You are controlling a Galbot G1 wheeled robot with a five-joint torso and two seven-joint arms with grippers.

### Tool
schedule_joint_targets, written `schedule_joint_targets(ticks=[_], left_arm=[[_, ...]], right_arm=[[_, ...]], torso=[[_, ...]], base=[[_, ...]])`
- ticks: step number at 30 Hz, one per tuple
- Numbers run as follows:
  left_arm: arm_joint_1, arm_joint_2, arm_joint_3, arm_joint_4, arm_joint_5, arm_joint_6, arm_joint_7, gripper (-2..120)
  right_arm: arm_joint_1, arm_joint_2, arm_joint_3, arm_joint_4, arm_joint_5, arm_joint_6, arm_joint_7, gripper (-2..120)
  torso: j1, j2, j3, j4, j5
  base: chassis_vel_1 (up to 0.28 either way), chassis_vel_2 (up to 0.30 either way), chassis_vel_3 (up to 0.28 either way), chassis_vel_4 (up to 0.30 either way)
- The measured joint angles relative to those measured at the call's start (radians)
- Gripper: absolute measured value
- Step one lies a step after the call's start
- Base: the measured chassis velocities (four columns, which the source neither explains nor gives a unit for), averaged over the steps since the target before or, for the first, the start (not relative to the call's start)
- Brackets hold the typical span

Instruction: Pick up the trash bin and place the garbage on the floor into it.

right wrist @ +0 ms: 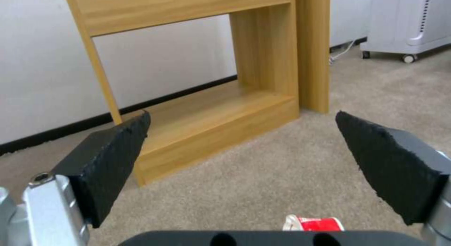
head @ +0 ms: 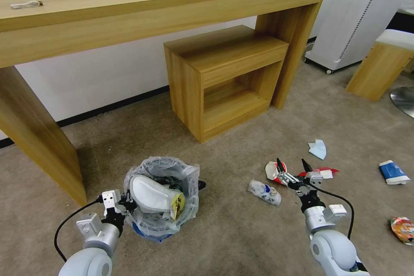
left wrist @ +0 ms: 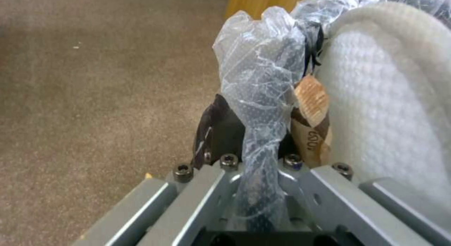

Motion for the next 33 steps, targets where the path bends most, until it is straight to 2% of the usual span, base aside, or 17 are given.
schedule_joint_targets(ticks=[33], left_arm=[[0.015,-0.009,-0.005,-0.033,-0.009,0.011,-0.01,1]], right_arm=[[-0.029,0.015,0.01,0.011,-0.006,0.015,-0.007,100]], torso=[[0.0,0.0,0.0,0.0,0.0]], base=[[0.0,0.0,0.0,0.0]])
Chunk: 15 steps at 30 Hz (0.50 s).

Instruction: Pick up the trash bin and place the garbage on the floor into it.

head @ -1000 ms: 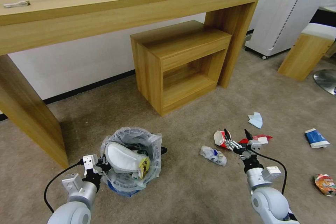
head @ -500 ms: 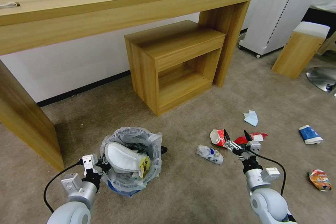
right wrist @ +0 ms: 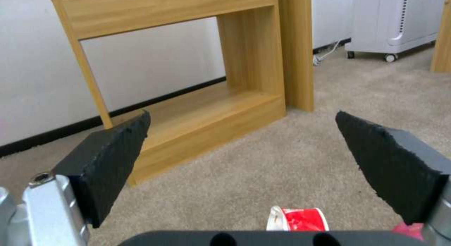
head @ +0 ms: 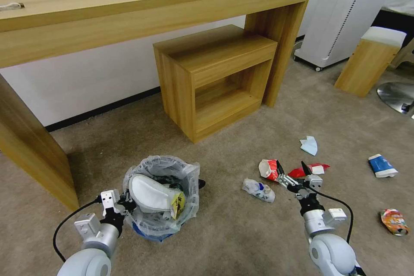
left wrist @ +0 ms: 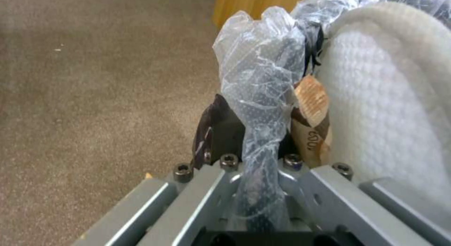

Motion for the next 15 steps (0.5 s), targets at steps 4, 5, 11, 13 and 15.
schedule_joint_targets(ticks=[4,5,11,13,15], left_arm=[[0.004,-0.002,0.0,-0.004,0.002,0.0,0.0,1],[0.005,-0.003,0.0,-0.006,0.004,0.0,0.0,1],[0.01,-0.008,0.0,-0.012,0.009,0.0,0.001,1],[0.013,-0.011,0.001,-0.015,0.01,-0.001,0.001,1],[0.013,-0.012,0.001,-0.015,0.01,-0.001,0.001,1]], right_arm=[[-0.002,-0.002,0.002,0.001,0.0,0.003,0.0,100],[-0.003,-0.003,0.002,0.003,0.0,0.003,0.0,100],[-0.007,-0.009,0.004,0.007,-0.001,0.007,-0.003,100],[-0.007,-0.011,0.005,0.007,-0.002,0.015,-0.006,100],[-0.007,-0.011,0.005,0.007,-0.003,0.016,-0.006,100]], torso=[[0.0,0.0,0.0,0.0,0.0],[0.0,0.0,0.0,0.0,0.0],[0.0,0.0,0.0,0.0,0.0001],[0.0,0.0,0.0,-0.0001,0.0001],[0.0,0.0,0.0,-0.0002,0.0]], base=[[0.0,0.0,0.0,0.0],[0.0,0.0,0.0,0.0],[-0.004,-0.006,-0.009,-0.008],[-0.019,-0.026,-0.023,-0.025],[-0.039,-0.041,-0.053,-0.049]])
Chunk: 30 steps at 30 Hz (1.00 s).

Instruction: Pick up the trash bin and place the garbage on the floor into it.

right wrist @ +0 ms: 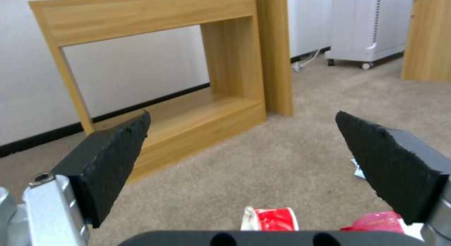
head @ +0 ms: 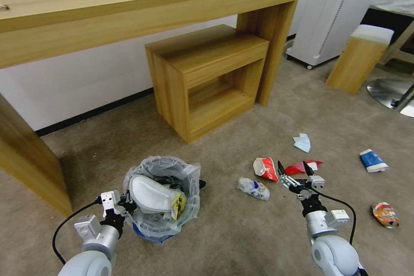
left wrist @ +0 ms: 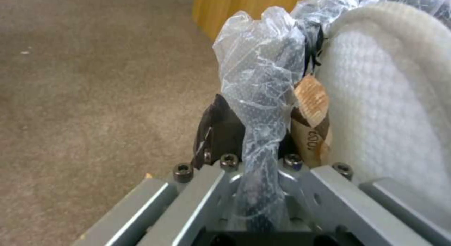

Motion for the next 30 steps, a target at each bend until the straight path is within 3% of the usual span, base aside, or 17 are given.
schedule_joint_targets(ticks=[24,30], left_arm=[[0.005,-0.003,-0.009,-0.009,-0.007,-0.016,-0.012,1],[0.005,-0.002,-0.009,-0.009,-0.007,-0.017,-0.012,1]], right_arm=[[0.004,0.015,0.003,-0.009,-0.056,-0.004,0.017,99],[0.003,0.02,0.002,-0.012,-0.057,-0.004,0.021,99]], torso=[[0.0,0.0,0.0,0.0002,0.0],[0.0,0.0,0.0,0.0001,0.0003]], base=[[0.0,0.0,0.0,0.0],[-0.09,0.082,0.111,-0.097]])
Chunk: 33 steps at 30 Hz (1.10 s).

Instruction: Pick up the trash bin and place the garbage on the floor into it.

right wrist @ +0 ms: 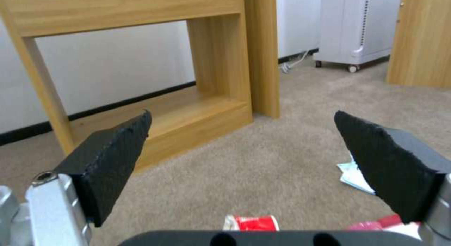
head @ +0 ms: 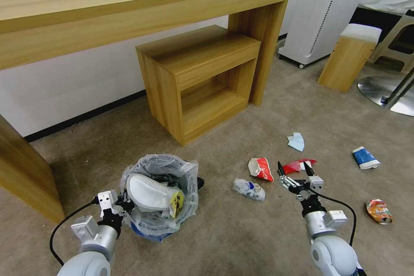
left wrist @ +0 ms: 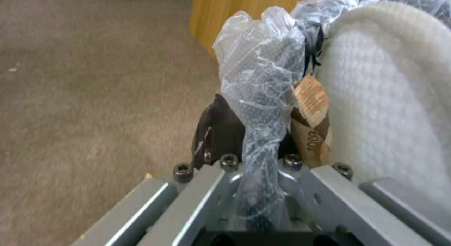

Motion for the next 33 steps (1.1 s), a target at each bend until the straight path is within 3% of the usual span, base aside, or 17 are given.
schedule_joint_targets(ticks=[15,27,30,33], left_arm=[[-0.001,0.001,0.001,0.008,0.0,-0.008,0.001,1],[0.004,0.001,0.003,0.005,0.0,-0.006,-0.003,1],[0.005,0.001,0.006,0.001,-0.002,0.005,-0.015,1],[0.01,0.003,0.007,-0.024,-0.019,0.067,-0.059,1]], right_arm=[[0.002,0.007,-0.001,-0.009,0.002,0.018,-0.011,99],[0.001,0.007,-0.007,-0.023,0.002,0.054,-0.046,100],[0.0,0.003,-0.007,-0.023,-0.001,0.054,-0.047,100],[-0.003,-0.008,-0.006,-0.022,-0.012,0.051,-0.049,100]], torso=[[0.0,0.0,0.0,0.0001,-0.0003],[0.0,0.0,0.0,0.0001,-0.0002],[0.0,0.0,0.0,0.0001,-0.0003],[0.0,0.0,0.0,0.0,-0.0002]], base=[[-0.181,0.194,0.183,-0.193],[-0.017,0.036,0.026,-0.024],[0.0,0.0,0.0,0.0],[0.0,0.0,0.0,0.0]])
